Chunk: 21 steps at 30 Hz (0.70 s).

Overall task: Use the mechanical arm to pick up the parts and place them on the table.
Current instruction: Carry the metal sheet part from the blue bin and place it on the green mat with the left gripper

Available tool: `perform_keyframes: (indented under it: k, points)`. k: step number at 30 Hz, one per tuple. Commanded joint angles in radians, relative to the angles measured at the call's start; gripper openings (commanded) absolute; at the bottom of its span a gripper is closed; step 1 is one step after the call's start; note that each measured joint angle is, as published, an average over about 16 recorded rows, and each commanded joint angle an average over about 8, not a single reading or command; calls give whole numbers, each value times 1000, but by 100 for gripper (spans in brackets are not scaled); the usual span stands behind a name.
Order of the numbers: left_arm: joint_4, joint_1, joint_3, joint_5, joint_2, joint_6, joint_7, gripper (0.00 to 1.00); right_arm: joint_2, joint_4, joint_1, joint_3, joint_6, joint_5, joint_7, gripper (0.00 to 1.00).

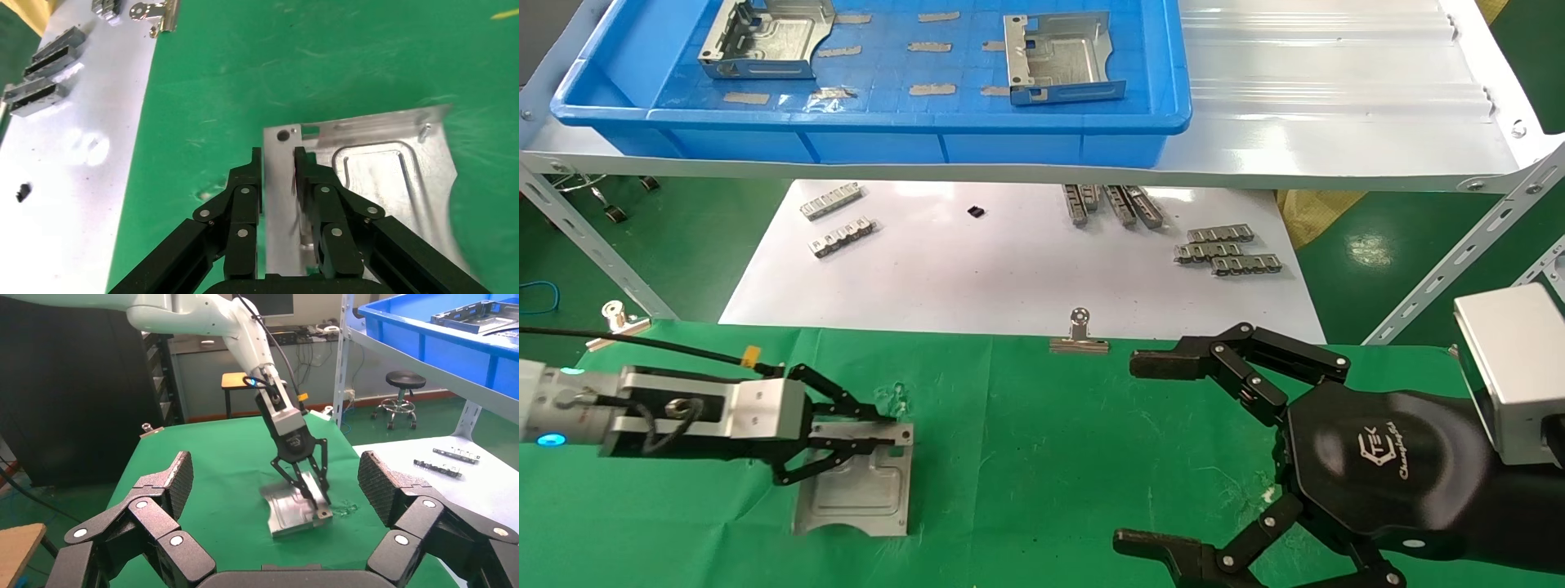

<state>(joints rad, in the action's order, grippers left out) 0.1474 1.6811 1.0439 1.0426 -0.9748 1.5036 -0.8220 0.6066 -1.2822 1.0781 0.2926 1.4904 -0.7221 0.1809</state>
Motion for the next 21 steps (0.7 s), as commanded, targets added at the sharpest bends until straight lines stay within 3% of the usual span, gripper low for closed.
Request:
perform_keyframes:
  k: [1, 14, 21]
  points:
    - [-18, 3, 1, 3, -16, -16, -15, 100, 0, 0, 0, 0, 0, 0, 0, 100]
    - [-72, 32, -14, -21, -31, 43, -37, 100, 0, 0, 0, 1, 0, 1, 0, 100]
    - [-78, 2, -65, -114, 13, 92, 143, 100, -1, 0, 0, 1, -1, 1, -1, 100]
